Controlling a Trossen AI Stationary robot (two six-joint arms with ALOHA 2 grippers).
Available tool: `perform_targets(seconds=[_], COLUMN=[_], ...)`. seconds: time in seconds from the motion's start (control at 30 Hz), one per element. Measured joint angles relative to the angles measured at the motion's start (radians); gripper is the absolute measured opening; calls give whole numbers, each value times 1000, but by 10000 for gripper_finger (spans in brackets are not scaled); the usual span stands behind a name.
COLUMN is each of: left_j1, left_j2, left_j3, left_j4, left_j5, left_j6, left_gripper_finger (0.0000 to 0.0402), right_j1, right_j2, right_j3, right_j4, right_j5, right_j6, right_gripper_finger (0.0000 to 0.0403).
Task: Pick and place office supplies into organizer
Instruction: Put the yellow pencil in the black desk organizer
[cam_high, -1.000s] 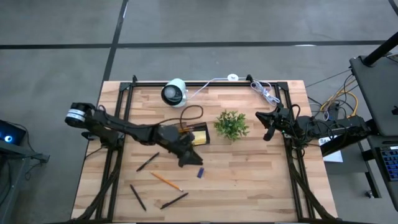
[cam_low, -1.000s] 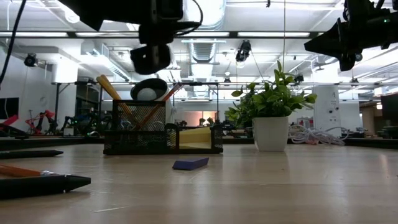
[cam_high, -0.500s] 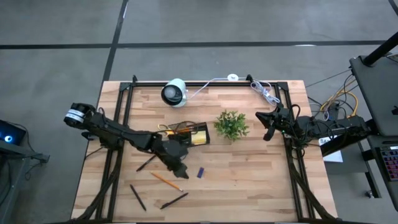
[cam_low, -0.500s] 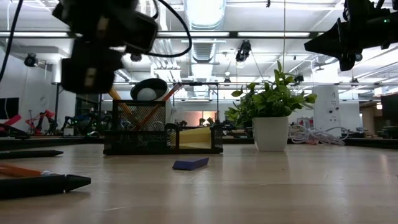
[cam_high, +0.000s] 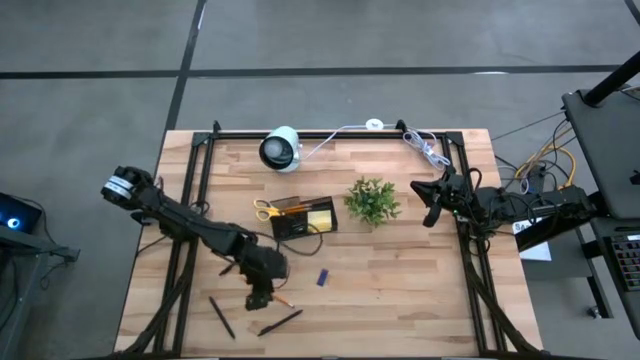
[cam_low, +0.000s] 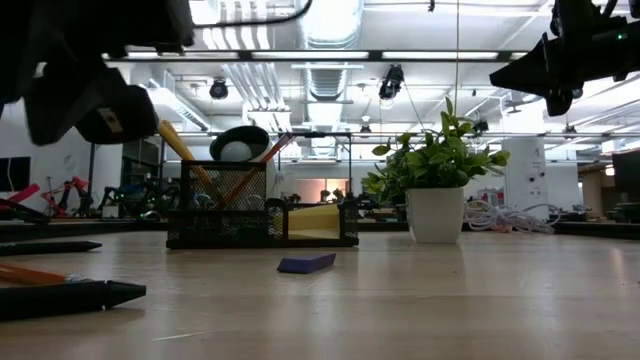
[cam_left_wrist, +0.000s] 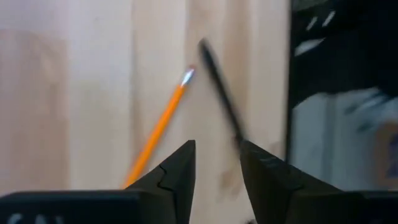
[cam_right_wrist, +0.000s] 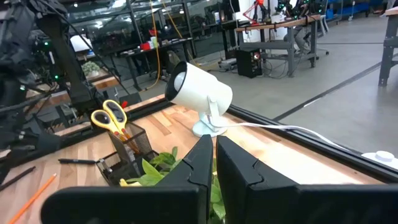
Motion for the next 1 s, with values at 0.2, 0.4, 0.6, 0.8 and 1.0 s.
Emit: perform_targets(seconds=[0.2, 0.4, 0.6, 0.8, 1.0], left_j1=[-36, -72, -132, -138, -139], left_j2=[0, 20, 120, 174, 177], left_j3=[42, 41, 69, 148, 153], left_j4=[-161, -146, -153, -206, -205], left_j5=[-182, -235, -235, -276, -287], left_j6=[187, 221, 264, 265, 290], left_gripper_finger=[105, 105, 105, 105, 105], right_j1=[0, 0, 0, 0, 0], right_j2=[0, 0, 0, 2, 5], right_j3=[0, 0, 0, 0, 0], right_j4=[0, 0, 0, 1, 0], right_j5=[0, 0, 0, 0, 0], right_j6=[4, 9, 36, 69, 60], right_gripper_finger=[13, 13, 13, 13, 13])
